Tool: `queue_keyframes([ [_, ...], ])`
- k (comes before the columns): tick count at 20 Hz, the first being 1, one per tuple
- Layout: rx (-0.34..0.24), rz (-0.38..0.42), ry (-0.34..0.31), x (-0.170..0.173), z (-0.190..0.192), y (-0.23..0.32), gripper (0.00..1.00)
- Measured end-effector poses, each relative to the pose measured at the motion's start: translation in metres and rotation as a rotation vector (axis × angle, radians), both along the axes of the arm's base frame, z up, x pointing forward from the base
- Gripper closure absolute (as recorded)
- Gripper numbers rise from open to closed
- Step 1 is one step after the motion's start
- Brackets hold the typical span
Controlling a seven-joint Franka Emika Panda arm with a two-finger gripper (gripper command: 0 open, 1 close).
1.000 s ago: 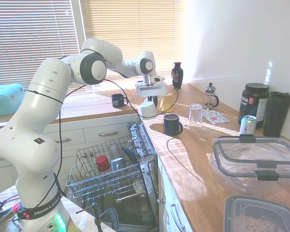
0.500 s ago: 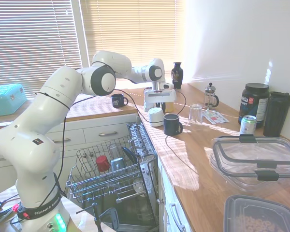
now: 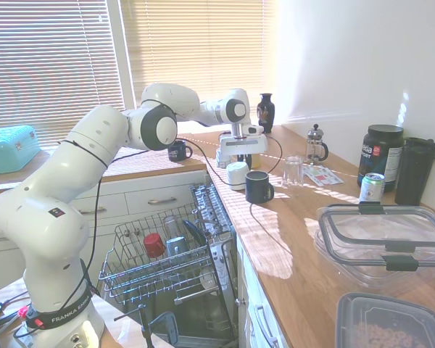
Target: Remove a mug cup out of the dishwasher
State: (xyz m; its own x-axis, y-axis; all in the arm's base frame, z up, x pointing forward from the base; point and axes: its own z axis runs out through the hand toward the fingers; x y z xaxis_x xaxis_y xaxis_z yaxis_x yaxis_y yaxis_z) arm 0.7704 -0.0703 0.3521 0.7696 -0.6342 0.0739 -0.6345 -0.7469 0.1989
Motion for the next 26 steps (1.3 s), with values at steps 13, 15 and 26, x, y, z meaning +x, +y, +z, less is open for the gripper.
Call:
queue_keyframes([
  [13, -0.005, 0.003, -0.063, 0.006, 0.037, 0.002, 0.00],
  [15, 0.000, 0.006, -0.096, 0.004, 0.062, 0.005, 0.00],
  [26, 0.024, 0.024, -0.150, -0.035, 0.123, 0.024, 0.00],
])
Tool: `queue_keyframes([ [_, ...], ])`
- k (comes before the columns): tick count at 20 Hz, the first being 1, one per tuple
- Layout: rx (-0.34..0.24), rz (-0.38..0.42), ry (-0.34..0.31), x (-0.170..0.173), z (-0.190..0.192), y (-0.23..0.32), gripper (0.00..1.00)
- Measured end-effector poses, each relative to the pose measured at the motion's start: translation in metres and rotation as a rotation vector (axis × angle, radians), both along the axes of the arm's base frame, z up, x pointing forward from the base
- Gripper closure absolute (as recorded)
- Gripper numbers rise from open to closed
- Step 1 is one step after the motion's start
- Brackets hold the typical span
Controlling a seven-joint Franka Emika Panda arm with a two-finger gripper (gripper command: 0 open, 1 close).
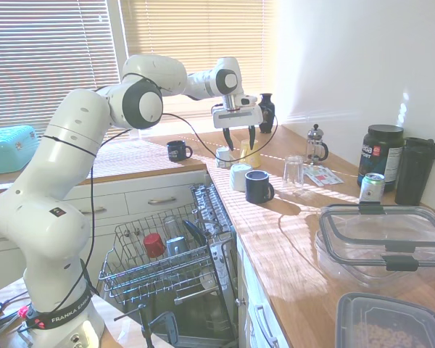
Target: Remove a mug cup out of the dishwasher
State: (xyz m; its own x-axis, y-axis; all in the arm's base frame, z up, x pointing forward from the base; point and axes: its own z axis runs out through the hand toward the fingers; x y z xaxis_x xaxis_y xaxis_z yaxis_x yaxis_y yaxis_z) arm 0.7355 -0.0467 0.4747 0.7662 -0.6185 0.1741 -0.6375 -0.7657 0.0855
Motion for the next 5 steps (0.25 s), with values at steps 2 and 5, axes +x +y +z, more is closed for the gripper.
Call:
queue_keyframes([
  [2, -0.001, 0.002, -0.015, -0.011, 0.009, 0.003, 0.00],
  [5, 0.002, -0.001, -0.025, -0.030, 0.018, 0.004, 0.00],
])
